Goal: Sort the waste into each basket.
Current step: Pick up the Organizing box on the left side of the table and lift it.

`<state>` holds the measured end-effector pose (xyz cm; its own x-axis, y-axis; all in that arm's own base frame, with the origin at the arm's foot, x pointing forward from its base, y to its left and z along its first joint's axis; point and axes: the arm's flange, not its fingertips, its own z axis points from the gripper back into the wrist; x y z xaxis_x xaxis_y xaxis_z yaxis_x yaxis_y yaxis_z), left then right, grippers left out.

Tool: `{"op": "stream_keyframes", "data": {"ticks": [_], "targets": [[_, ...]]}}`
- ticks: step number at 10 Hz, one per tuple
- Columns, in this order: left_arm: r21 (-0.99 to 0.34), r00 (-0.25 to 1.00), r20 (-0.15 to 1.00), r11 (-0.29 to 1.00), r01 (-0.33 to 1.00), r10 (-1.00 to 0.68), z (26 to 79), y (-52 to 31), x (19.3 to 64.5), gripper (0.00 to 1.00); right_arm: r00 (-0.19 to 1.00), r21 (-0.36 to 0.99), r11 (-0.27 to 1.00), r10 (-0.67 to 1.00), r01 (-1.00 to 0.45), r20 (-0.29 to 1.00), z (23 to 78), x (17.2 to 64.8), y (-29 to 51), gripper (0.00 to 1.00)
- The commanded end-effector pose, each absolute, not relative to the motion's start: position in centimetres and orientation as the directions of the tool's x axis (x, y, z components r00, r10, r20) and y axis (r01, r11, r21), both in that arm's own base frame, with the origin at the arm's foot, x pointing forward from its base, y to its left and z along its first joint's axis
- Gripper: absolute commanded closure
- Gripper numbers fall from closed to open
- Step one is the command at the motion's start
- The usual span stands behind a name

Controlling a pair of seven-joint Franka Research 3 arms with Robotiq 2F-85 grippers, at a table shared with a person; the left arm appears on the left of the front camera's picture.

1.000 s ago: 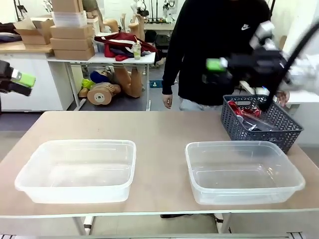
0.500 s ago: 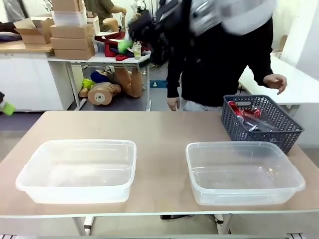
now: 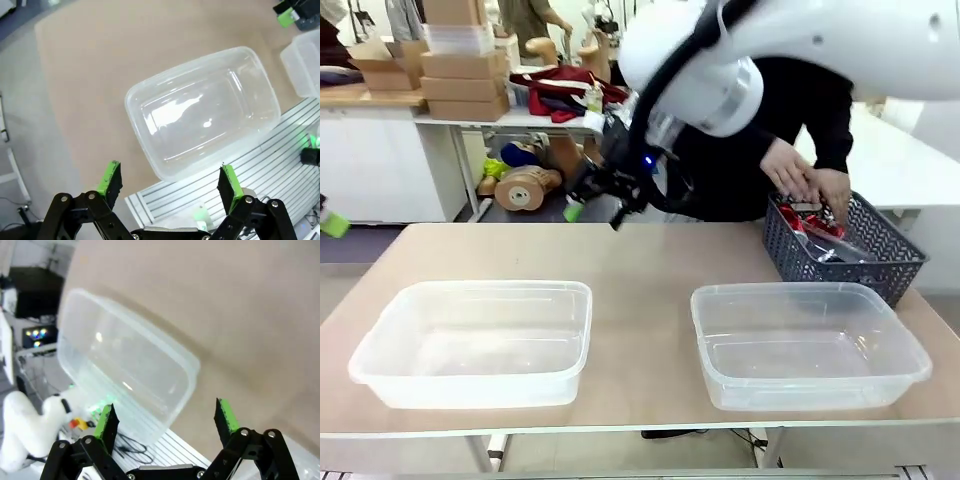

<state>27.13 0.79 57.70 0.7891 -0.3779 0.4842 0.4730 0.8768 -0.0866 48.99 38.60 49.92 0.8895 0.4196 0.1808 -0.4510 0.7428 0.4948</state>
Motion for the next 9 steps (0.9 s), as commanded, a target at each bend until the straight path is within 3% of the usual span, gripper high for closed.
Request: {"op": "stream_keyframes", "data": {"ticks": [1,9], "targets": [[-0.081,0.799,0.479,0.888,0.454,-0.364,57.96,1.13,27.42,0.00,0.877,0.548,0.685,0.394,-0.480,0.276,51.79,48.13,37.85,0.00],[-0.081,0.799,0.479,0.888,0.454,-0.364,57.96,1.13,27.42,0.00,0.877,0.548,0.685,0.394,-0.480,0.276,51.79,48.13,37.85,0.00]]}}
